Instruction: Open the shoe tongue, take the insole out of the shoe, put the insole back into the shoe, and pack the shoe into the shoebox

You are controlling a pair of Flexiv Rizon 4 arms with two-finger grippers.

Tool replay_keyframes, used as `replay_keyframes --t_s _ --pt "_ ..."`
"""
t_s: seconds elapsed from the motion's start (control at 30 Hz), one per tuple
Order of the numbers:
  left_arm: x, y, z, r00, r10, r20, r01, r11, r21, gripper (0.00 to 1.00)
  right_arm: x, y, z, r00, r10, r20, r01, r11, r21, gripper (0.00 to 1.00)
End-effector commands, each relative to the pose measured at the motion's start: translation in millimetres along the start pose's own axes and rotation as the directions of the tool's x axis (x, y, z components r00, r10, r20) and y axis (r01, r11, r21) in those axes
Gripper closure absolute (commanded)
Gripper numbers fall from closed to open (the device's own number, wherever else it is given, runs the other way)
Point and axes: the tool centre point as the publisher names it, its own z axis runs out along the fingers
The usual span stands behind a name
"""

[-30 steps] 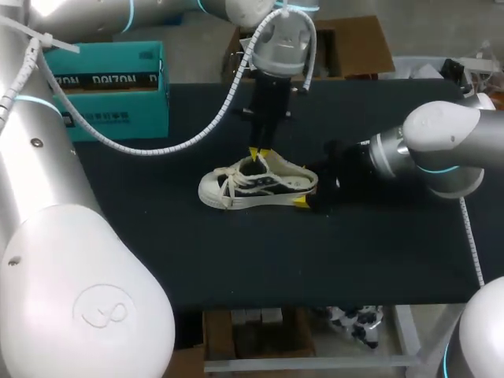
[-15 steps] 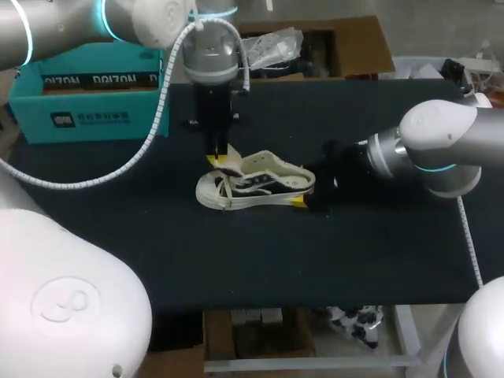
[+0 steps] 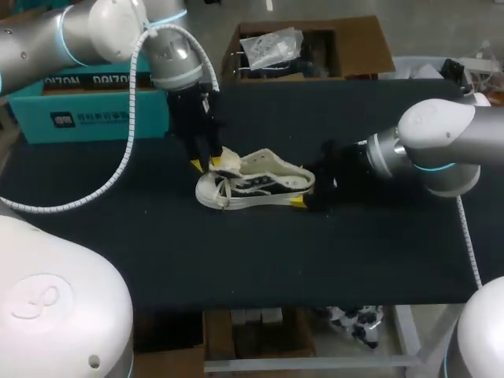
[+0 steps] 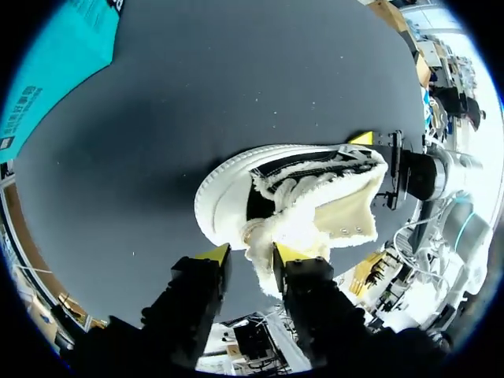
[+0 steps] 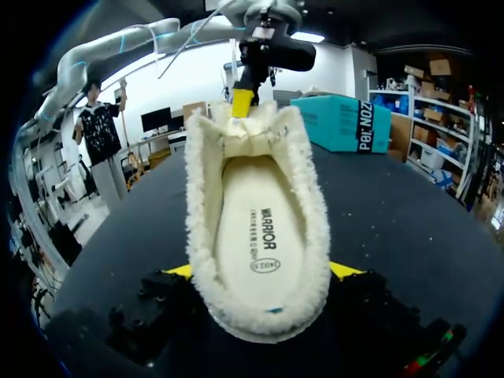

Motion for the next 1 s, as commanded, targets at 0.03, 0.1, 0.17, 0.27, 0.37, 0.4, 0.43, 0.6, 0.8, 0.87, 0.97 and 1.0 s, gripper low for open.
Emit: replay_keyframes --t_s 0.03,0.1,0.17,0.27,0.37,0.4,0.43,0.6,0.8,0.87,0.97,1.0 --pt "22.2 20.7 -33.3 0.988 0.143 0.050 -0.145 0.989 0.037 0.00 -2.3 -5.9 1.8 1.000 -0.001 -0.001 0.001 1.000 -0.005 1.00" --pt "36.2 23.2 -47.4 0.965 0.252 0.073 -0.255 0.967 0.024 0.17 -2.3 -5.9 1.8 1.000 -0.001 -0.001 0.001 1.000 -0.005 1.00" --pt "51.9 22.9 -58.8 0.937 0.333 0.108 -0.337 0.941 0.015 0.53 -2.3 -5.9 1.8 1.000 -0.001 -0.001 0.001 1.000 -0.005 1.00" --pt "74.9 23.8 -70.7 0.846 0.500 0.184 -0.502 0.864 -0.042 1.00 -2.3 -5.9 1.8 1.000 -0.001 -0.001 0.001 1.000 -0.005 1.00" --pt "89.8 26.6 -80.0 0.654 0.729 0.202 -0.710 0.684 -0.170 1.00 -2.3 -5.9 1.8 1.000 -0.001 -0.001 0.001 1.000 -0.005 1.00" --pt "92.9 26.7 -86.1 0.506 0.851 0.139 -0.811 0.524 -0.259 1.00 -2.3 -5.9 1.8 1.000 -0.001 -0.001 0.001 1.000 -0.005 1.00" --pt "94.4 25.4 -89.6 0.351 0.934 0.067 -0.873 0.352 -0.339 1.00 -2.3 -5.9 1.8 1.000 -0.001 -0.001 0.001 1.000 -0.005 1.00" --pt "111.5 7.7 -79.4 0.189 0.982 -0.005 -0.841 0.159 -0.518 1.00 -2.3 -5.9 1.8 1.000 -0.001 -0.001 0.001 1.000 -0.005 1.00" --pt "111.5 7.7 -79.4 0.189 0.982 -0.005 -0.841 0.159 -0.518 1.00 -2.3 -5.9 1.8 1.000 -0.001 -0.001 0.001 1.000 -0.005 1.00" --pt "111.5 7.7 -79.4 0.189 0.982 -0.005 -0.841 0.159 -0.518 1.00 -2.3 -5.9 1.8 1.000 -0.001 -0.001 0.001 1.000 -0.005 1.00" --pt "112.5 -0.6 -74.7 0.172 0.985 0.001 -0.840 0.147 -0.522 1.00 -2.3 -5.9 1.8 1.000 -0.001 -0.001 0.001 1.000 -0.005 1.00" --pt "112.4 -6.6 -69.6 0.192 0.981 0.012 -0.841 0.171 -0.513 1.00 -2.3 -5.9 1.8 1.000 -0.001 -0.001 0.001 1.000 -0.005 1.00"
